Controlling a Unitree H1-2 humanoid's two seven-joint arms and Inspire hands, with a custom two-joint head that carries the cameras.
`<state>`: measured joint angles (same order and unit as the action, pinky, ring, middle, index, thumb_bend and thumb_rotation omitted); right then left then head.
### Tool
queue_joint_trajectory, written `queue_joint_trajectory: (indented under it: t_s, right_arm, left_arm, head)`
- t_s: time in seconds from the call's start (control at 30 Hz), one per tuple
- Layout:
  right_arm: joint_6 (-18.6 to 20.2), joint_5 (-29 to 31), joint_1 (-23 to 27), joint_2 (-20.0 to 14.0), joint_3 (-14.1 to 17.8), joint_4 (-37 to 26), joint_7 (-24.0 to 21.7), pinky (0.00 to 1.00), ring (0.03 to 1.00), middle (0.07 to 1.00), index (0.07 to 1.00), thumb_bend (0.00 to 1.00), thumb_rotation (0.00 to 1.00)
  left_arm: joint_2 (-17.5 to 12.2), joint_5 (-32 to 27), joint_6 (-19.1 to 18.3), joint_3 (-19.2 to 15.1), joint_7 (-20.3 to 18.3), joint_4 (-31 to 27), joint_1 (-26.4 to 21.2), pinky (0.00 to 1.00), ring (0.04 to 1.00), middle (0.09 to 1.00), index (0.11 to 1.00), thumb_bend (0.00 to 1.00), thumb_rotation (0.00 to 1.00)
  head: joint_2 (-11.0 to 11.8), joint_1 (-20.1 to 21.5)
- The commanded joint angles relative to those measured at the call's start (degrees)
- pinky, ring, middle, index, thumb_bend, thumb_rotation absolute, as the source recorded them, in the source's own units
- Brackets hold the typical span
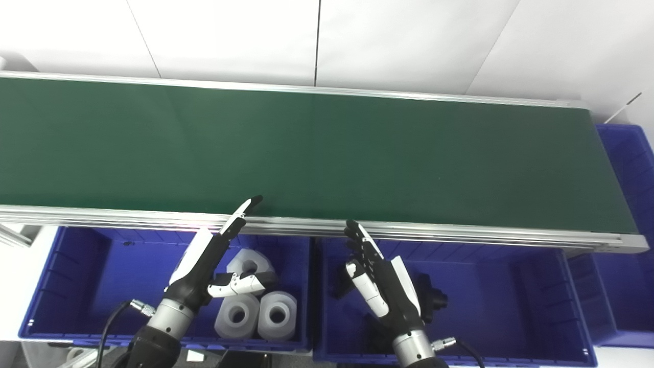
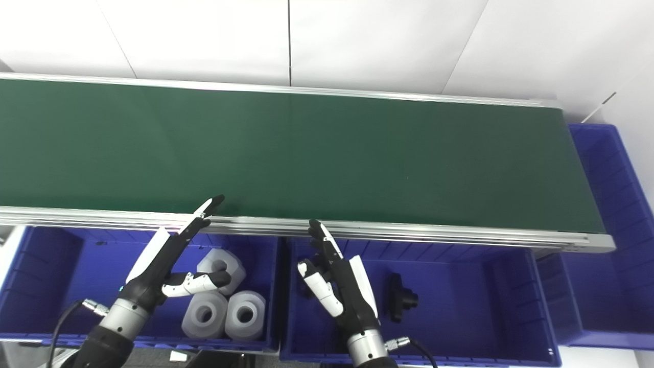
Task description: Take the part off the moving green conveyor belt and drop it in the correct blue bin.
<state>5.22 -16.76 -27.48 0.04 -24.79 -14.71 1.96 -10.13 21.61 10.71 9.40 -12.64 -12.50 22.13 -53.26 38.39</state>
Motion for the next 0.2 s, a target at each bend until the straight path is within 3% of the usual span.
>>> queue_joint_trajectory:
  t_s: [0.0, 0.17]
  right_arm:
    - [0.85, -2.48, 2.45, 8.89, -6.34, 1.71, 0.59, 0.85, 0.913, 0.934, 0.957, 0.84, 1.0]
    - [0.9, -3.25, 2.88, 9.34, -6.77, 2.5, 0.9, 0.83, 0.903, 0.939, 0.959, 0.83, 1.0]
  left_arm:
    - [-1.55, -1.33, 1.29, -0.01, 0.26, -1.87, -0.68, 0.91, 0.961, 0.976, 0.985, 0.81, 0.76]
    - [-2.79, -2.9, 1.7, 0.1, 0.03, -1.3, -1.13, 0.92, 0.971, 0.977, 0.99, 0.81, 0.77]
  head:
    - [0.06, 0.28]
    - [-0.18, 0.56]
